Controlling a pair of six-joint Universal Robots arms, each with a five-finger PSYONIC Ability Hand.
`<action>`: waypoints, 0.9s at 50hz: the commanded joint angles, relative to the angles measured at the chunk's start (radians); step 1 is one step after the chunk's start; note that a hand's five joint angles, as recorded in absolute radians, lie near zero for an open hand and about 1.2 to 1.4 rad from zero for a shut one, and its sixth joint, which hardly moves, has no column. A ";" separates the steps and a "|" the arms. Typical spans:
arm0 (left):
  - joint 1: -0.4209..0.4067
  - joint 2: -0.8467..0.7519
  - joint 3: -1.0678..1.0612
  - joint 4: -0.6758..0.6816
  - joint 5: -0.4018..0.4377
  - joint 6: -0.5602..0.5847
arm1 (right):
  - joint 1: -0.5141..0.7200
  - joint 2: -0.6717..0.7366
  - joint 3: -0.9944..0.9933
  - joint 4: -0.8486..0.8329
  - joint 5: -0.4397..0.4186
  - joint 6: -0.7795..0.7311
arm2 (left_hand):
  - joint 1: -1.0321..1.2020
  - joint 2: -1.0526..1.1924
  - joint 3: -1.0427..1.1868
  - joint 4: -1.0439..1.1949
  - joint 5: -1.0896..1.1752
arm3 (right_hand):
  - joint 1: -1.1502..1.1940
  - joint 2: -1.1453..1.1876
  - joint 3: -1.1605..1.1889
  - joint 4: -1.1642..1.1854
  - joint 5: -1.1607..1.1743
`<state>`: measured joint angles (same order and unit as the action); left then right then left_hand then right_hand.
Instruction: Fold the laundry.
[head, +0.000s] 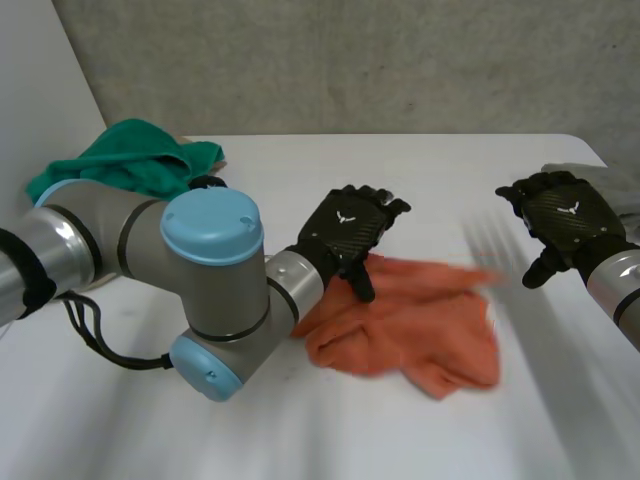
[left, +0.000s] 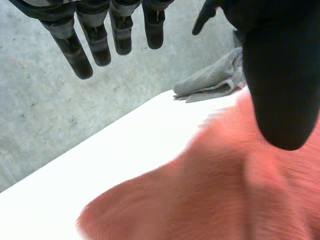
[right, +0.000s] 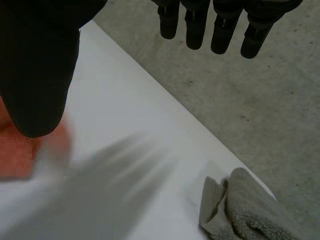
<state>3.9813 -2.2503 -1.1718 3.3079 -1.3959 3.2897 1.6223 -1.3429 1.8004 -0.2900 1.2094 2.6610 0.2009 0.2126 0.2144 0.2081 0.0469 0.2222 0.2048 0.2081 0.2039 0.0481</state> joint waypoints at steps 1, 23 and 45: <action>0.079 0.156 -0.034 -0.025 -0.009 0.007 | -0.001 -0.013 -0.048 0.046 -0.002 -0.001 | 0.004 -0.008 -0.010 -0.004 -0.017 | -0.048 -0.030 -0.034 -0.029 -0.048; 0.119 0.272 -0.436 0.022 -0.012 0.048 | 0.033 0.060 -0.294 0.545 -0.045 -0.035 | 0.095 0.083 0.081 0.088 0.074 | -0.026 -0.008 -0.012 -0.007 -0.026; -0.070 -0.152 0.101 -0.068 -0.101 0.218 | 0.074 -0.019 0.080 0.396 0.024 -0.004 | 0.303 0.291 0.289 0.296 0.282 | 0.051 0.068 0.065 0.069 0.050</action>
<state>3.9143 -2.3085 -1.1887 3.3161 -1.4477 3.4795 1.6711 -1.3486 1.8109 0.1416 1.2619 2.6258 0.3618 0.3619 0.3605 0.3627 0.1892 0.2257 0.2079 0.2123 0.2164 0.0517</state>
